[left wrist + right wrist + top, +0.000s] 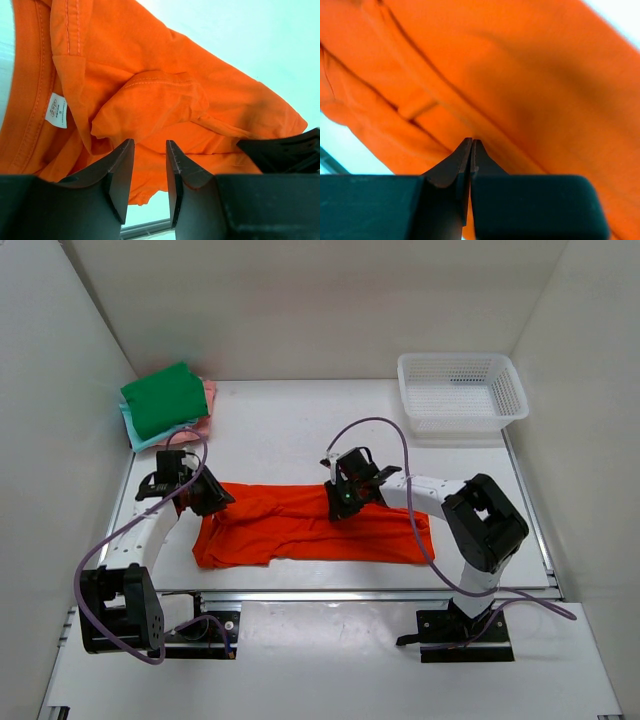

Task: Fold and stack the t-shirts
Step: Fold the other side of the tshirt into a rectangle

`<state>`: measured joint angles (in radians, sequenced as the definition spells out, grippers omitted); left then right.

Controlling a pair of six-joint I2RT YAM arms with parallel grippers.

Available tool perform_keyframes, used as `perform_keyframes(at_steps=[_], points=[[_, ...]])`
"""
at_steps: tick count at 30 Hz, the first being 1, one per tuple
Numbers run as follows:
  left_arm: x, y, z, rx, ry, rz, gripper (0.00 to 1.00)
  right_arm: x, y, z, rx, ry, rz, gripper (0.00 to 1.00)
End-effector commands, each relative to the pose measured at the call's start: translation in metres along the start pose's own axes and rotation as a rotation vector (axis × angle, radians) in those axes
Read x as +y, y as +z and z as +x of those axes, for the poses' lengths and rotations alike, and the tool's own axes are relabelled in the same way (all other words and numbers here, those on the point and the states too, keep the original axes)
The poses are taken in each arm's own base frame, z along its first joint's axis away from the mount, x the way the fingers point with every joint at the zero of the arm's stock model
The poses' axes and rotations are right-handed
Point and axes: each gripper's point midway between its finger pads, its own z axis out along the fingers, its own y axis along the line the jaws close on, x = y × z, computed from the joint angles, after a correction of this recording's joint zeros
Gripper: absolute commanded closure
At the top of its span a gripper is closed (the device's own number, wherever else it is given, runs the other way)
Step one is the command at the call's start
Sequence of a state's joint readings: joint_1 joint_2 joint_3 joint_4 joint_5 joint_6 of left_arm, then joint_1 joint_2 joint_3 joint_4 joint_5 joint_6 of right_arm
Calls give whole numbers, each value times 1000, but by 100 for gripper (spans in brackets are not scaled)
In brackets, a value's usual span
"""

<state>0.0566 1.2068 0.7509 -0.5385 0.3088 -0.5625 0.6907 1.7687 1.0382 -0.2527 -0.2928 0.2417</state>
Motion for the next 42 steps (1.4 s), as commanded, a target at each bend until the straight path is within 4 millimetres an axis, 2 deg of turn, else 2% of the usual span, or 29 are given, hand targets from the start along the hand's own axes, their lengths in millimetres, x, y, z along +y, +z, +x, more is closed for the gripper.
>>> perform_keyframes(at_steps=[1, 5, 8, 13, 15, 18, 22, 24, 28, 32, 39, 41, 42], points=[[-5, -3, 5, 2, -1, 38, 57, -6, 1, -38, -99, -20, 18, 100], [-7, -3, 6, 4, 3, 45, 57, -10, -5, -61, -157, -20, 19, 100], [-2, -2, 7, 2, 3, 31, 58, -14, -5, -67, -178, -12, 23, 100], [-5, -1, 9, 9, 6, 36, 58, -19, 2, -80, -182, -7, 25, 100], [-4, -1, 10, 12, 11, 33, 57, -23, 10, -78, -160, 2, 24, 100], [-5, 0, 11, 20, 17, 40, 58, -17, 13, -69, -134, -2, 12, 100], [-3, 2, 11, 22, 4, 34, 57, -8, 9, -48, -105, -2, -10, 100], [-4, 3, 11, 23, 5, 38, 58, -3, 10, -31, -71, 5, -20, 100], [-4, 4, 15, 36, 5, 47, 58, 5, 2, -14, -52, 7, -37, 100], [-3, 7, 15, 36, 7, 43, 58, 3, 0, 3, -19, 18, -31, 100], [-2, 11, 22, 54, -8, 49, 58, 3, -8, 5, -24, 20, -16, 100], [1, 14, 25, 53, -11, 33, 58, -1, -14, 1, -28, 7, 5, 100], [6, 17, 29, 55, -14, 9, 59, -1, -19, -9, -55, -4, 18, 99]])
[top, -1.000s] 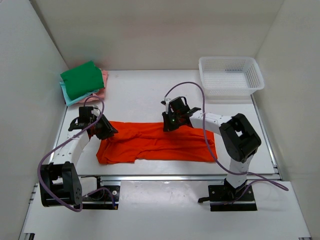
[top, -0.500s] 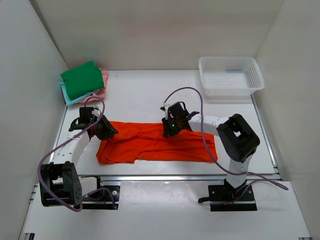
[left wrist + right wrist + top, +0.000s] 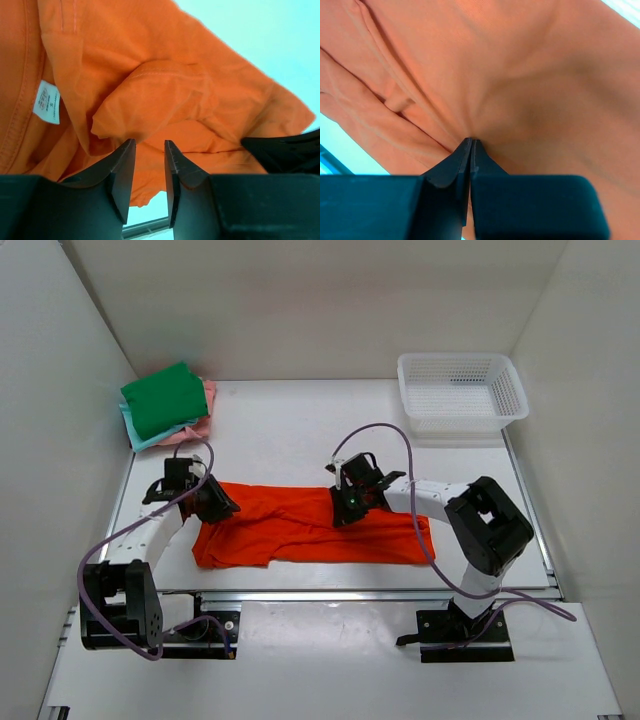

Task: Fold and stack the t-shirts
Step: Fold the other side of the tshirt into a rectangle, then rotate the tshirt 90 degrees

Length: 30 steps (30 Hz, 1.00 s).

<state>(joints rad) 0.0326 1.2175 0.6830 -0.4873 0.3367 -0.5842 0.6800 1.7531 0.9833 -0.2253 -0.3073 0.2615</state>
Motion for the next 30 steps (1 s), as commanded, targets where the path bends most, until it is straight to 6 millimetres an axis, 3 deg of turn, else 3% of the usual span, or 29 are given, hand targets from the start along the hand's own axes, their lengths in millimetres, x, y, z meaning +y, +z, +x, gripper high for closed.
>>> perform_keyframes(at_steps=[1, 5, 8, 10, 13, 16, 18, 19, 20, 21, 22, 24, 25, 26, 27, 28, 29, 30], points=[[1, 8, 12, 10, 18, -20, 60, 2, -24, -24, -81, -39, 37, 100], [10, 20, 13, 1, 34, -119, 63, -19, -59, -60, -220, 14, 102, 100], [9, 31, 8, -3, 103, -215, 64, -58, -77, -66, -246, 71, 215, 100], [9, 40, 9, 30, 144, -271, 64, -79, -80, -58, -228, 109, 253, 100], [13, 66, 14, 101, 173, -328, 64, -109, -74, -27, -127, 184, 308, 100], [5, 86, -1, 83, 204, -364, 63, -127, -68, 8, 2, 224, 393, 100], [-15, 100, -28, 57, 228, -368, 65, -126, -65, 27, 59, 253, 424, 100], [-10, 113, -25, 96, 245, -396, 64, -124, -68, 30, 64, 256, 442, 100], [-15, 125, -35, 109, 268, -414, 65, -118, -67, 40, 83, 279, 444, 100], [-32, 128, -55, 80, 280, -403, 64, -112, -67, 43, 78, 313, 439, 100], [-26, 143, -53, 115, 295, -425, 65, -102, -65, 50, 95, 301, 432, 100], [-54, 161, -81, 91, 318, -403, 66, -85, -63, 55, 89, 345, 418, 100], [-47, 175, -79, 127, 334, -428, 67, -81, -62, 59, 95, 354, 418, 100], [-67, 189, -96, 99, 351, -397, 67, -68, -58, 56, 82, 367, 387, 100], [-95, 185, -120, 48, 372, -369, 68, -60, -57, 59, 82, 390, 368, 100], [-81, 205, -108, 121, 407, -415, 73, -52, -53, 57, 73, 393, 338, 100], [-105, 222, -126, 75, 452, -391, 76, -42, -49, 54, 65, 400, 313, 100], [-147, 206, -153, -3, 489, -343, 77, -27, -47, 50, 49, 383, 292, 100]])
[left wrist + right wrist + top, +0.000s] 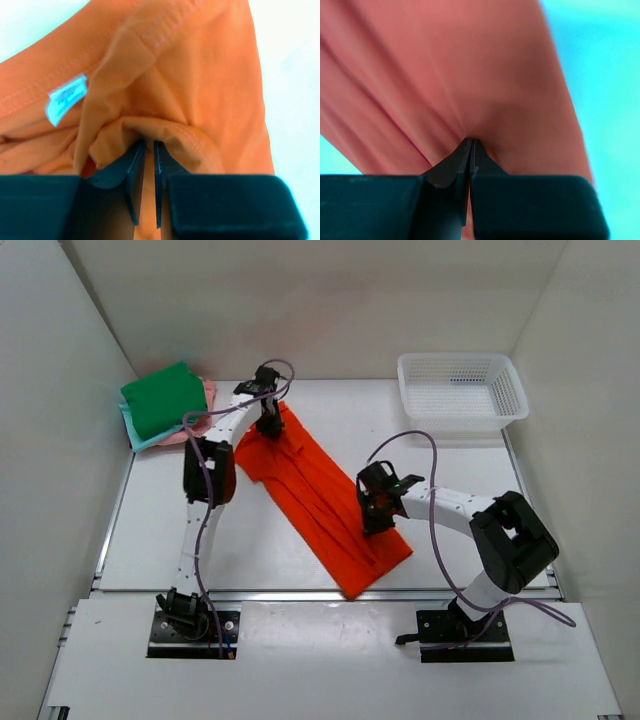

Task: Fold and stack the t-shirts
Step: Rotate the tshirt 90 degrees

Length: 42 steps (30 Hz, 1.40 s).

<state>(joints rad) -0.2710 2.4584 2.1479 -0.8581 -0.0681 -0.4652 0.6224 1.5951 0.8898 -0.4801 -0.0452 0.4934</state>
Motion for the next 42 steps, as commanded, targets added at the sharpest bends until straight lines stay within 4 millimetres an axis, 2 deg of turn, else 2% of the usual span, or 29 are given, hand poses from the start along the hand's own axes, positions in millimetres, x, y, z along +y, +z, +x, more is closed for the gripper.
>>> perform_keyframes(at_steps=[1, 2, 3, 4, 5, 6, 8, 9, 11, 12, 13, 14, 16, 17, 18, 19, 20, 22, 23, 24, 26, 27, 28, 29, 31, 33, 34, 38, 42], points=[[-21, 19, -6, 22, 148, -62, 76, 32, -8, 5, -17, 81, -49, 100], [-36, 18, -24, -39, 134, -11, 76, 45, -9, 7, -34, 48, -71, 100], [-45, 19, -23, -30, 111, 44, 74, 62, -8, 9, -52, 39, -103, 100], [-46, 41, 1, 40, 114, 80, 74, 71, -6, 19, -44, 30, -124, 100], [-59, 33, -12, -21, 122, 136, 74, 82, -1, 22, -51, 22, -165, 100], [-54, 40, 5, 18, 117, 137, 74, 95, 3, 26, -46, 21, -208, 100], [-61, 46, 10, 17, 136, 165, 72, 108, 13, 36, -9, -5, -235, 100], [-64, 45, -7, -22, 140, 177, 71, 109, 23, 46, 32, -29, -218, 100], [-86, 18, -38, -81, 141, 257, 69, 116, 24, 39, 26, -89, -217, 100], [-89, 14, -40, -77, 123, 279, 67, 121, 24, 33, 11, -99, -232, 100], [-93, -7, -58, -110, 85, 342, 64, 127, 17, 22, -34, -119, -270, 100], [-93, -15, -68, -120, 60, 393, 64, 129, 11, 13, -65, -129, -294, 100], [-106, -72, -100, -208, 27, 514, 64, 137, 1, -5, -133, -158, -335, 100], [-101, -69, -104, -217, 1, 529, 63, 141, -2, -13, -156, -185, -354, 100], [-96, -92, -115, -266, -10, 542, 63, 146, -7, -21, -186, -212, -361, 100], [-91, -129, -139, -364, -22, 559, 63, 149, -10, -27, -203, -234, -363, 100], [-80, -120, -128, -334, -47, 531, 62, 148, -12, -31, -216, -239, -356, 100], [-48, -151, -139, -387, -102, 500, 62, 142, -14, -40, -246, -238, -346, 100], [-36, -152, -131, -373, -110, 475, 62, 140, -15, -42, -251, -232, -350, 100], [-15, -138, -123, -339, -136, 422, 61, 137, -17, -47, -265, -239, -346, 100], [7, -132, -107, -301, -137, 350, 62, 127, -17, -51, -280, -244, -324, 100], [21, -120, -91, -254, -144, 300, 62, 124, -19, -57, -296, -244, -314, 100], [31, -113, -77, -219, -152, 266, 63, 116, -15, -54, -283, -251, -300, 99], [34, -115, -74, -220, -153, 259, 63, 116, -18, -55, -289, -250, -299, 100], [45, -99, -49, -175, -169, 228, 58, 105, -21, -62, -306, -238, -288, 100], [47, -101, -37, -176, -195, 227, 56, 95, -21, -61, -306, -229, -266, 100], [51, -89, -25, -158, -211, 217, 56, 88, -19, -62, -307, -220, -254, 100], [50, -70, -3, -142, -258, 238, 54, 69, -13, -65, -304, -189, -216, 100], [39, -58, 1, -144, -279, 250, 54, 65, -14, -61, -294, -181, -215, 100]])
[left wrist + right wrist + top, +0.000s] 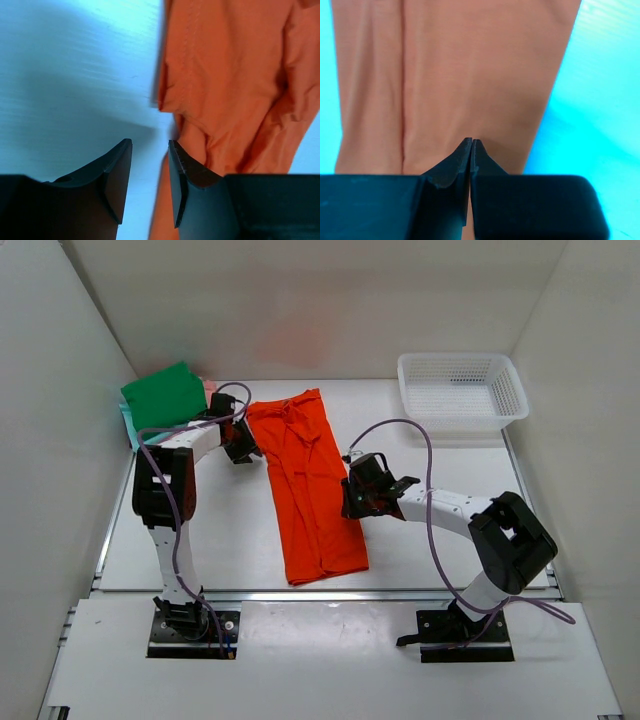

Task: Fold and stack the t-shirts
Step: Rotate the tshirt 90 degrees

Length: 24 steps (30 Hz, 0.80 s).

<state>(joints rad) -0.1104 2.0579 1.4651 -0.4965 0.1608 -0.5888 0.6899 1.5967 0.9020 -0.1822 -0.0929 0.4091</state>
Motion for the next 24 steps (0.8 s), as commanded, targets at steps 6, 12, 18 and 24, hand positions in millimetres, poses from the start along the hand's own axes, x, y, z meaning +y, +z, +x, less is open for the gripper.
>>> perform_keyframes(at_steps=[6, 12, 18, 24], points=[[-38, -1, -36, -181, -47, 92, 52, 1, -6, -2, -26, -22, -14, 100], [-36, 14, -33, -148, -36, 45, 52, -5, -7, -6, -37, -9, -5, 100], [-30, 23, -32, -138, -38, 8, 52, -10, -7, -8, -42, -2, 0, 100], [-38, 11, -43, -176, -38, 22, 83, -8, -5, -5, -35, 4, -4, 100]])
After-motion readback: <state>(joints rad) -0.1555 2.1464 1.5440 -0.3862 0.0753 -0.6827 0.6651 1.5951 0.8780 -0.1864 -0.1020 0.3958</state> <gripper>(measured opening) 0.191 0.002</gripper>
